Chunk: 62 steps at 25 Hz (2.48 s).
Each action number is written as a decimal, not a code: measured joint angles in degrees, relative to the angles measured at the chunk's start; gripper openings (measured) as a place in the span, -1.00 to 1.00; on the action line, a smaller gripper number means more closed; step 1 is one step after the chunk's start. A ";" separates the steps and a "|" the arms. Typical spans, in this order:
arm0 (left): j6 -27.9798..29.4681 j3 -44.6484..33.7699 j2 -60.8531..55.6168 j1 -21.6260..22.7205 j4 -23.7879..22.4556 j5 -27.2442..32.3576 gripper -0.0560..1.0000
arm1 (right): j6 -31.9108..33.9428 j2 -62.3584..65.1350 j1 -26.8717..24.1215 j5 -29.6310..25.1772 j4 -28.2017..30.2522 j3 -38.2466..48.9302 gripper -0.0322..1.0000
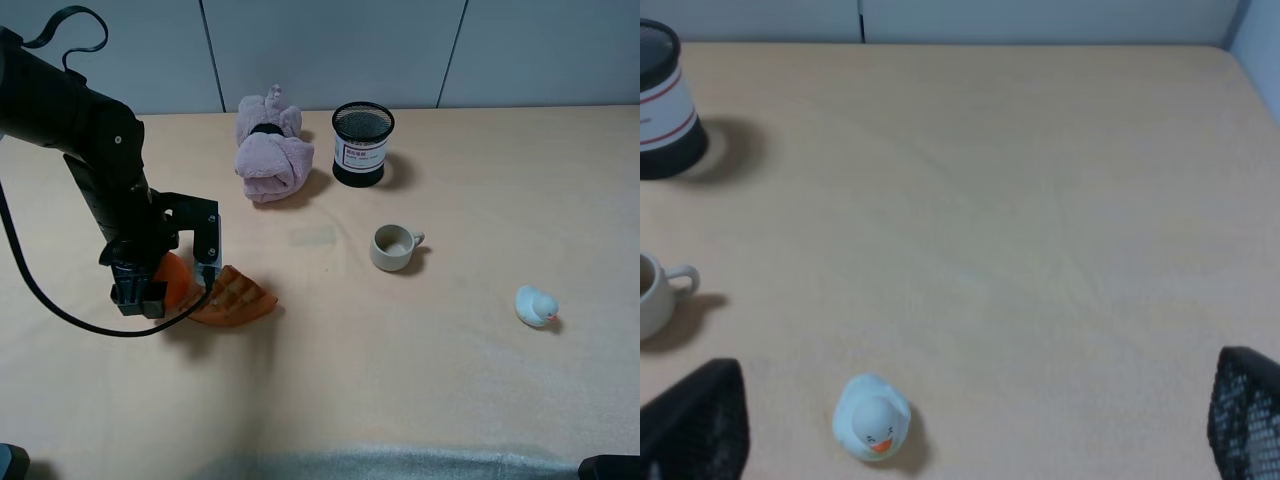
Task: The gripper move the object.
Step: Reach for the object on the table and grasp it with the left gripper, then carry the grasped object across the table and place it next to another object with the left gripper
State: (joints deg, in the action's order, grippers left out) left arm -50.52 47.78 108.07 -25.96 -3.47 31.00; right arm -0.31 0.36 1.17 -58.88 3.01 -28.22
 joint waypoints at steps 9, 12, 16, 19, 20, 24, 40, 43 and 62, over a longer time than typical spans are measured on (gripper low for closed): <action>0.00 0.00 0.00 -0.04 0.00 0.00 0.50 | 0.00 0.00 0.00 0.00 0.00 0.00 0.40; 0.00 0.00 0.00 -0.04 0.00 0.11 0.50 | 0.00 0.00 0.00 0.00 0.00 0.00 0.40; 0.00 -0.02 -1.17 -0.04 0.00 0.95 0.50 | 0.00 0.00 0.00 0.00 0.00 0.00 0.40; 0.00 -0.07 -3.73 -0.04 0.00 1.91 0.50 | 0.00 0.00 0.00 0.00 0.00 0.00 0.40; 0.00 -0.07 -4.41 -0.04 0.00 2.35 0.50 | 0.00 0.00 0.00 0.00 0.00 0.00 0.40; 0.00 -0.07 -7.09 -0.04 0.00 4.52 0.50 | 0.00 0.00 0.00 0.00 0.00 0.00 0.40; 0.05 0.83 -16.10 -0.04 3.79 7.83 0.50 | 0.00 0.00 0.00 0.00 0.00 0.00 0.40; 0.05 2.36 -16.15 -0.04 4.89 10.39 0.50 | 0.00 0.00 0.00 0.00 0.00 0.00 0.40; 17.53 12.09 -16.15 -12.09 -1.07 14.95 0.50 | 0.00 0.00 0.00 0.00 0.00 0.00 0.40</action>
State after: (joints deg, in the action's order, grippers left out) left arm -32.99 59.87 91.92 -38.06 -4.54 45.95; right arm -0.31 0.36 1.17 -58.88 3.01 -28.22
